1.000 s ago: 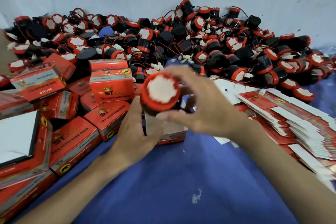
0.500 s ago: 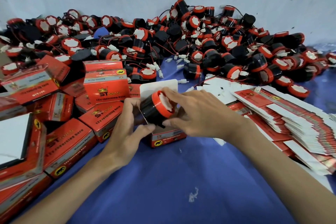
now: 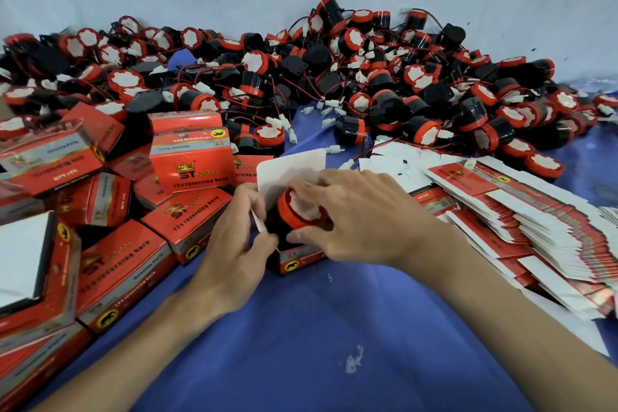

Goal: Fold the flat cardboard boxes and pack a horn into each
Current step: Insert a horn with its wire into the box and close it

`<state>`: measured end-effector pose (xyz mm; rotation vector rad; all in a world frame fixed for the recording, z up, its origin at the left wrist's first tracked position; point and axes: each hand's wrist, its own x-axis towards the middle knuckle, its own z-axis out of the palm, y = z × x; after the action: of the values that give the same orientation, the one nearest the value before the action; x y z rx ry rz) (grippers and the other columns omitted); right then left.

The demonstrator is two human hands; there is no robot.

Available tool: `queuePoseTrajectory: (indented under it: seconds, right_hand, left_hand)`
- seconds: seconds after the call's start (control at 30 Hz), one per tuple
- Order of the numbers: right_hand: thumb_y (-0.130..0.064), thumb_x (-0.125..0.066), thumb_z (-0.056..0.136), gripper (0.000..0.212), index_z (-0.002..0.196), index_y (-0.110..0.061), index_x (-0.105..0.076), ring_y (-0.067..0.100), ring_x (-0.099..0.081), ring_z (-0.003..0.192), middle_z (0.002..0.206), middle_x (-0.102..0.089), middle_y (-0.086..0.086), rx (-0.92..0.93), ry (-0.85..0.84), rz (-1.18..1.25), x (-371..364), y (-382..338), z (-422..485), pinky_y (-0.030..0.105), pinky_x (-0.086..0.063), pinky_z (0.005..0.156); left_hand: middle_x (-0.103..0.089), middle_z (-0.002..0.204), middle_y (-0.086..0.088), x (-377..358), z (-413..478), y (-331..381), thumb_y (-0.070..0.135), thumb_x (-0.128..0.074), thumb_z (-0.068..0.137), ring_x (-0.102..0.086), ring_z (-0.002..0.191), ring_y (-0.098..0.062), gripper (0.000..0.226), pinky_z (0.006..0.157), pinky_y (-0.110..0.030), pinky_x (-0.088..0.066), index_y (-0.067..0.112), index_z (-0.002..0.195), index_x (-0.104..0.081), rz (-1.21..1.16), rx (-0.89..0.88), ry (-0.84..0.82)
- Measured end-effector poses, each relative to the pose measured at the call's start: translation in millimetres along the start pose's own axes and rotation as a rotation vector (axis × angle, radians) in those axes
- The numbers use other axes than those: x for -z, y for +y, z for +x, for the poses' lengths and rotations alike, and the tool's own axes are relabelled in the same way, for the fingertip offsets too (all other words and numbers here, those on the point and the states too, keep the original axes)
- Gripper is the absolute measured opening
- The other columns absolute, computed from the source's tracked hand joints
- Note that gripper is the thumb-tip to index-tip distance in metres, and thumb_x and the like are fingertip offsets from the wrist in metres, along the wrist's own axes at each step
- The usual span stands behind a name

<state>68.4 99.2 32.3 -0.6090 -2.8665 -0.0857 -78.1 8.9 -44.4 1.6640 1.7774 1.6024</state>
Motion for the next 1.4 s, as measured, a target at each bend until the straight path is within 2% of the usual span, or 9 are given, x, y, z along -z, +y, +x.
queuePoseTrajectory:
  seconds: [0.17, 0.37, 0.57, 0.67, 0.8, 0.97, 1.1, 1.23, 1.4]
  right_hand:
    - [-0.057, -0.046, 0.088, 0.049, 0.126, -0.025, -0.043, 0.031, -0.055, 0.08, 0.101, -0.055, 0.004, -0.042, 0.019, -0.111, -4.3, -10.1, -0.6, 0.033, -0.03, 0.064]
    - [-0.051, -0.047, 0.088, 0.047, 0.128, -0.026, -0.04, 0.029, -0.046, 0.073, 0.1, -0.044, 0.004, -0.108, 0.026, -0.114, 0.3, -14.3, -1.3, 0.032, -0.031, 0.063]
    - [-0.05, -0.044, 0.089, 0.046, 0.126, -0.023, -0.044, 0.019, -0.03, 0.057, 0.108, -0.047, 0.006, -0.118, -0.05, -0.208, -2.6, -24.3, 0.4, 0.029, -0.012, 0.049]
    - [-0.042, -0.037, 0.099, 0.033, 0.12, -0.024, -0.053, 0.026, -0.056, 0.094, 0.116, -0.056, 0.002, -0.081, -0.092, -0.242, -8.4, -23.6, -1.9, 0.03, -0.023, 0.059]
    - [-0.047, -0.037, 0.098, 0.039, 0.132, -0.03, -0.046, 0.02, -0.036, 0.122, 0.134, -0.03, -0.006, -0.063, -0.211, -0.096, -8.6, -16.5, -4.9, 0.033, -0.029, 0.075]
    - [-0.039, -0.071, 0.078, 0.068, 0.131, -0.028, -0.031, 0.018, -0.036, 0.105, 0.114, -0.029, -0.001, -0.142, -0.262, -0.171, 30.1, 10.4, -13.5, 0.032, -0.045, 0.075]
    - [-0.014, -0.053, 0.088, 0.052, 0.129, -0.027, -0.025, 0.022, -0.052, 0.076, 0.082, -0.048, -0.002, -0.257, -0.395, -0.091, 34.2, 10.8, -22.1, 0.04, -0.05, 0.071]
    - [-0.032, -0.055, 0.093, 0.004, 0.096, -0.028, -0.055, 0.02, -0.055, 0.087, 0.066, -0.044, -0.018, -0.183, -0.157, 0.063, 52.3, 18.0, -13.6, 0.036, -0.045, 0.085]
    - [-0.02, -0.058, 0.093, 0.014, 0.089, -0.013, -0.07, 0.02, -0.066, 0.076, 0.078, -0.072, 0.001, -0.094, 0.1, 0.297, 35.2, -2.1, -1.6, 0.03, -0.048, 0.076]
  left_hand:
    - [-0.037, 0.071, 0.005, 0.0, 1.5, 1.5, 0.003, -0.047, 0.068, -0.035, 0.064, -0.006, 0.019, 0.059, -0.015, -0.03, 0.016, 0.073, -0.036, 0.078, -0.089, -0.024]
    - [-0.043, 0.074, 0.0, -0.8, 2.2, 1.7, 0.024, -0.04, 0.071, -0.04, 0.067, -0.014, 0.016, 0.058, -0.023, -0.033, 0.008, 0.07, -0.041, 0.148, -0.127, 0.002]
    - [-0.046, 0.081, 0.006, -2.4, 1.5, -1.3, 0.029, -0.039, 0.073, -0.045, 0.073, -0.011, 0.013, 0.062, -0.024, -0.038, 0.019, 0.08, -0.043, 0.102, -0.071, -0.032]
    - [-0.049, 0.092, 0.021, -4.1, -1.4, -4.7, 0.041, -0.04, 0.084, -0.051, 0.085, -0.002, 0.017, 0.071, -0.015, -0.039, 0.032, 0.098, -0.042, 0.053, -0.047, -0.158]
    - [-0.049, 0.09, 0.018, -6.7, -1.0, -6.0, 0.056, -0.039, 0.088, -0.05, 0.083, -0.004, 0.022, 0.068, -0.017, -0.039, 0.035, 0.094, -0.04, 0.166, -0.083, -0.127]
    - [-0.047, 0.093, 0.006, -6.8, -1.7, -4.6, 0.039, -0.043, 0.091, -0.048, 0.082, -0.011, 0.007, 0.07, -0.033, -0.042, 0.037, 0.095, -0.037, 0.216, -0.074, -0.072]
    - [-0.049, 0.104, 0.017, -5.7, -0.8, -4.3, 0.032, -0.047, 0.088, -0.048, 0.097, 0.004, 0.021, 0.076, -0.012, -0.04, 0.032, 0.108, -0.041, 0.215, -0.028, -0.029]
    - [-0.05, 0.113, 0.027, -6.9, -0.6, -1.6, 0.03, -0.058, 0.094, -0.048, 0.107, 0.009, 0.03, 0.082, -0.006, -0.04, 0.047, 0.11, -0.04, 0.039, 0.085, -0.033]
    - [-0.053, 0.107, 0.029, -11.1, 1.6, 6.6, 0.025, -0.063, 0.09, -0.055, 0.096, 0.002, 0.04, 0.08, -0.021, -0.047, 0.051, 0.11, -0.041, -0.075, 0.172, -0.072]
